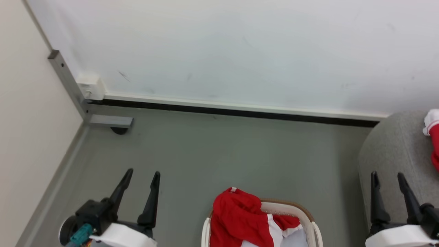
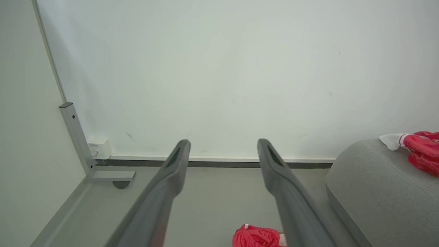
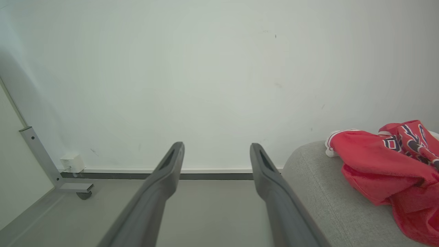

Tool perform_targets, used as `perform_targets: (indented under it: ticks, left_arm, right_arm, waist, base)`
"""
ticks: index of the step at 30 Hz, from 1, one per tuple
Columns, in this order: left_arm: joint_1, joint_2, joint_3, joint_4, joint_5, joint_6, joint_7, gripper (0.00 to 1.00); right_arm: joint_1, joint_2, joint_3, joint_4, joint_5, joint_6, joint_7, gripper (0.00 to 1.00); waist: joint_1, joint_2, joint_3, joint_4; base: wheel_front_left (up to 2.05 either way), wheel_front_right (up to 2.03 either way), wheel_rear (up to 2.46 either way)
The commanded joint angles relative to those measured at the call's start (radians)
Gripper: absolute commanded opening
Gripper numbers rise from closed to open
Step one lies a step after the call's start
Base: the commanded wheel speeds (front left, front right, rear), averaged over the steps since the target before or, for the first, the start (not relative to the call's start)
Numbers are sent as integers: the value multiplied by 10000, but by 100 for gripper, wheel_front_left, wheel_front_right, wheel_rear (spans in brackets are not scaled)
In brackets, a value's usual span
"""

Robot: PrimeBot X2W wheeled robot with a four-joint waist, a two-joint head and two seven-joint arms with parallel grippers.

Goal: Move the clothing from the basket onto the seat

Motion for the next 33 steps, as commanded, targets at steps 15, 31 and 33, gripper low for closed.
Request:
perform_targets:
  ticks: [15,31,33]
  left_arm:
    - [1391,-1415,2037,1048,1596,-1696,-4,100]
    - [1427,-2226,3154,1726,2444,-2635,-5,100]
    - [1406,-2305,3235,1810,2538,-2687,-5,100]
  right_arm:
    - [1050,-44,817,175,113,-22,9,100]
    - [1132,-42,1090,277,371,-22,9,100]
    - [1179,-42,1054,271,351,-22,9,100]
  waist:
    - [3,0,-507,-117]
    - [3,0,-593,-869]
    - [3,0,-619,-933]
  base:
    - [0,0,0]
    - [0,0,0]
    - [0,0,0]
